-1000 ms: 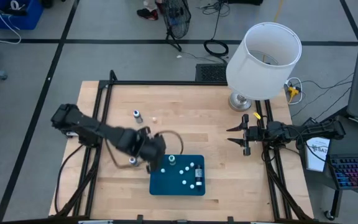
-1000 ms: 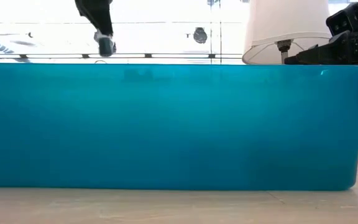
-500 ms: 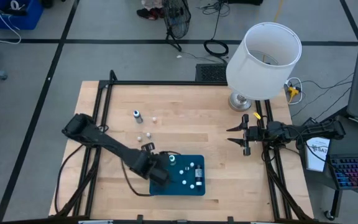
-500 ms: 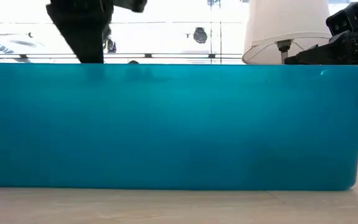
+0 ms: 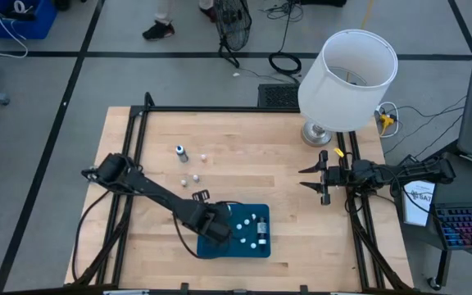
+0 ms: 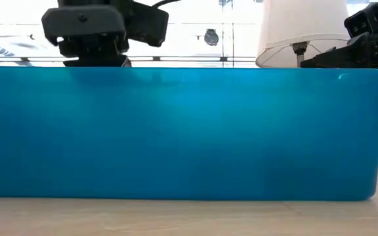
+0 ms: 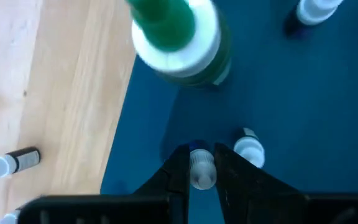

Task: Pick & Place food coloring
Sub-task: Put the blue food coloring bottle into the blue container

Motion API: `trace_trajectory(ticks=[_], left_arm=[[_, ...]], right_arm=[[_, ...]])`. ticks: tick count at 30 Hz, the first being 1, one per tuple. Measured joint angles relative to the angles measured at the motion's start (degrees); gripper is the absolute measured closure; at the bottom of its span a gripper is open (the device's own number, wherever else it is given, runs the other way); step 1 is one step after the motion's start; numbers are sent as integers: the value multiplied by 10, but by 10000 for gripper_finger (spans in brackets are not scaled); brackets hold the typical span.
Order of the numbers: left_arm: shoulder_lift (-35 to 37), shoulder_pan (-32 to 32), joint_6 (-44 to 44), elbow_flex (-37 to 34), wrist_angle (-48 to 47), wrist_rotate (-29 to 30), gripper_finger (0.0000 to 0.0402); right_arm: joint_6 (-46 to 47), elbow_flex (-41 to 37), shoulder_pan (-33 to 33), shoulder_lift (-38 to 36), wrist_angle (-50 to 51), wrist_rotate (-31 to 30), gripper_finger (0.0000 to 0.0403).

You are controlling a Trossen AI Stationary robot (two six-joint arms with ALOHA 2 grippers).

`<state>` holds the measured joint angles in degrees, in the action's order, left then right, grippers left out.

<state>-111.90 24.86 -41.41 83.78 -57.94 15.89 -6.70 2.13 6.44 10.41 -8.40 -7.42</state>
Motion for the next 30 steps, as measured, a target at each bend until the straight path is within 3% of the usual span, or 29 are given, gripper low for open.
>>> trace_trajectory(ticks=[13,20,26,30], left_arm=[[9,-27,27,-77,103,-55,349],[9,-28,25,-80,110,-59,345],[3,-28,12,-82,101,-60,263],[3,-28,15,-79,88,-65,233]], right_arm=[[0,0,0,0,0,0,243],[0,0,0,0,0,0,241],[0,0,0,0,0,0,242],[0,0,0,0,0,0,241]])
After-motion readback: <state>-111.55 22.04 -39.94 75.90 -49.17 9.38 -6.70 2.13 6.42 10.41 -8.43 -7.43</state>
